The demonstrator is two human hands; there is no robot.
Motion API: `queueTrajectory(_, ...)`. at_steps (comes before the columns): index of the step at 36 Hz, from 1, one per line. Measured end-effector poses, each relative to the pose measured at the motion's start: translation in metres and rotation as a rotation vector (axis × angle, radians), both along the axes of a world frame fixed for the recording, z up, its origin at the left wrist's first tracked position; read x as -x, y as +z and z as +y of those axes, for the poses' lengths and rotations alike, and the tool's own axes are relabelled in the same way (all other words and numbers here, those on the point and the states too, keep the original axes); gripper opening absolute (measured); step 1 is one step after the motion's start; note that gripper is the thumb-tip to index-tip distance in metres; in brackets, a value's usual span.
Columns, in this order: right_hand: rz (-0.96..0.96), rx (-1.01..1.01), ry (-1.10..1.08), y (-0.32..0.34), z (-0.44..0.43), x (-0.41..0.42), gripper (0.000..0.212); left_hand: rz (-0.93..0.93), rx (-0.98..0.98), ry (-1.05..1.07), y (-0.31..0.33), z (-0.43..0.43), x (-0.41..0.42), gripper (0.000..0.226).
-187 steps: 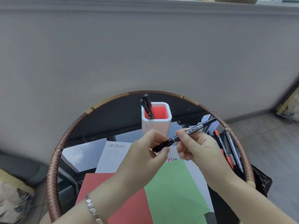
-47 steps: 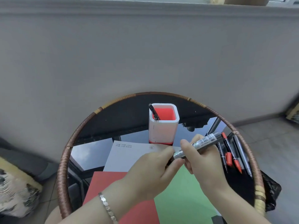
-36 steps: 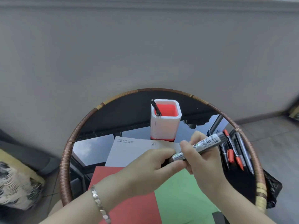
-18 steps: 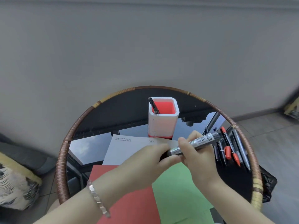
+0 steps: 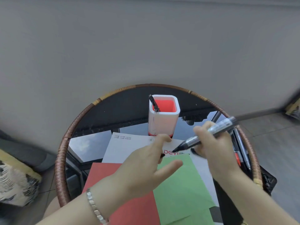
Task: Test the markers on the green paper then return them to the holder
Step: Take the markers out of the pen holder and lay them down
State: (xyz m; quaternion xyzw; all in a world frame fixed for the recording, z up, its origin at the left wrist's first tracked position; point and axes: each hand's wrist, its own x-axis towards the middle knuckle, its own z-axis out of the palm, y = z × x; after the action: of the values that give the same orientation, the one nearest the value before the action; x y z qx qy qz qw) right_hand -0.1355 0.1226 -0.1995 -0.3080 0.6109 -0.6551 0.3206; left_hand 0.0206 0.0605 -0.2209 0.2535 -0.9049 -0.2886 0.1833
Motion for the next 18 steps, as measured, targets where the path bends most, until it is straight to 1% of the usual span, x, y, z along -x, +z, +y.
queueTrajectory(2, -0.071, -0.160, -0.061, 0.001, -0.007, 0.023, 0.035, 0.001, -0.203, 0.068, -0.001, -0.004, -0.004, 0.029)
queueTrajectory(3, -0.068, -0.281, -0.040, 0.002, -0.009, 0.032, 0.032, 0.019, -0.263, 0.115, -0.002, -0.007, -0.006, 0.026)
queueTrajectory(4, -0.021, -0.411, 0.015, 0.002, -0.010, 0.039, 0.030, 0.021, -0.295, 0.158, -0.004, -0.009, -0.007, 0.025)
queueTrajectory(5, 0.082, -0.538, 0.087, 0.001, -0.011, 0.045, 0.030, 0.004, -0.320, 0.179, -0.006, -0.011, -0.009, 0.025)
queueTrajectory(6, 0.228, -0.650, 0.158, -0.002, -0.012, 0.049, 0.031, -0.010, -0.342, 0.186, -0.007, -0.011, -0.010, 0.025)
queueTrajectory(8, 0.542, -0.776, 0.265, -0.007, -0.014, 0.050, 0.033, 0.005, -0.370, 0.195, -0.010, -0.012, -0.011, 0.025)
queueTrajectory(9, 0.665, -0.798, 0.281, -0.010, -0.016, 0.049, 0.030, 0.021, -0.384, 0.207, -0.011, -0.013, -0.011, 0.025)
queueTrajectory(10, 0.751, -0.816, 0.276, -0.014, -0.018, 0.047, 0.026, 0.039, -0.404, 0.228, -0.013, -0.013, -0.009, 0.024)
queueTrajectory(11, 0.803, -0.826, 0.263, -0.019, -0.021, 0.045, 0.028, 0.061, -0.423, 0.251, -0.014, -0.014, -0.008, 0.024)
queueTrajectory(14, 0.886, -0.802, 0.220, -0.029, -0.031, 0.039, 0.039, 0.144, -0.432, 0.297, -0.018, -0.014, -0.002, 0.020)
queueTrajectory(16, 0.945, -0.794, 0.187, -0.033, -0.037, 0.036, 0.042, 0.193, -0.410, 0.313, -0.020, -0.015, 0.002, 0.017)
queueTrajectory(18, 0.980, -0.804, 0.172, -0.037, -0.040, 0.036, 0.042, 0.203, -0.401, 0.315, -0.020, -0.015, 0.007, 0.014)
